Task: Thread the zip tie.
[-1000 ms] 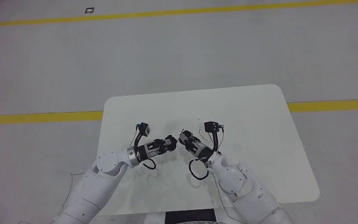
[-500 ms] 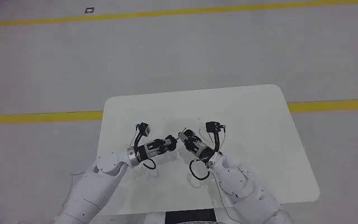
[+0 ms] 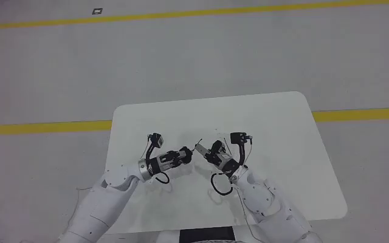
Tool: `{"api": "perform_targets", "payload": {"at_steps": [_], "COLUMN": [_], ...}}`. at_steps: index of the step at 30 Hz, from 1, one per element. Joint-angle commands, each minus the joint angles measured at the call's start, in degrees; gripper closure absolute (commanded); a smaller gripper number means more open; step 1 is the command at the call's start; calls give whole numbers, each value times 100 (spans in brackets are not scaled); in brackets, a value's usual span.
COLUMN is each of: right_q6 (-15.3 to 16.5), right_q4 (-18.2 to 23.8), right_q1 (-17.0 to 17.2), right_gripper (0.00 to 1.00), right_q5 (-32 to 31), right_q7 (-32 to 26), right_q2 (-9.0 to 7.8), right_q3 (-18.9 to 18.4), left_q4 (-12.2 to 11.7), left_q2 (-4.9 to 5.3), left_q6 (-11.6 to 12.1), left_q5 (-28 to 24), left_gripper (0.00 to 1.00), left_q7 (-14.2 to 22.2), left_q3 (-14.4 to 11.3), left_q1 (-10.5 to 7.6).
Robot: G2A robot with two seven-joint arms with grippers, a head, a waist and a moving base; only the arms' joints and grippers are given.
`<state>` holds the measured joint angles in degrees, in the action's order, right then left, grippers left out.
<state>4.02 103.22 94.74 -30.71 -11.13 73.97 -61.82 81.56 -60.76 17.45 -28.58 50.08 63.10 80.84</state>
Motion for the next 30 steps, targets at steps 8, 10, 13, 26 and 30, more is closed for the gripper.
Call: {"api": "perform_targets", "payload": {"at_steps": [8, 10, 13, 26, 30], "right_q6": [355, 441, 603, 618, 609], "right_q4": [-294, -376, -503, -754, -959], "right_q1": [-22, -13, -61, -188, -271], "right_gripper": [0, 0, 0, 0, 0], "right_q5": [-1578, -1829, -2482, -3702, -4153], "right_q7": [657, 856, 1258, 1698, 1786], "right_q2": [-67, -75, -86, -108, -102], "right_q3": [6, 24, 118, 269, 423], "left_q4": [-365, -458, -584, -636, -673], "left_q2": [-20, -15, -17, -43, -90], "left_q6": [-618, -765, -1050, -1255, -1430], "left_q5": [-1406, -1682, -2034, -2199, -2655], "left_gripper": [100, 100, 100, 100, 100], "left_q7": [350, 544, 858, 890, 992], "left_q3": [137, 183, 185, 96, -1], "left_q1": [-48, -69, -116, -227, -218]}}
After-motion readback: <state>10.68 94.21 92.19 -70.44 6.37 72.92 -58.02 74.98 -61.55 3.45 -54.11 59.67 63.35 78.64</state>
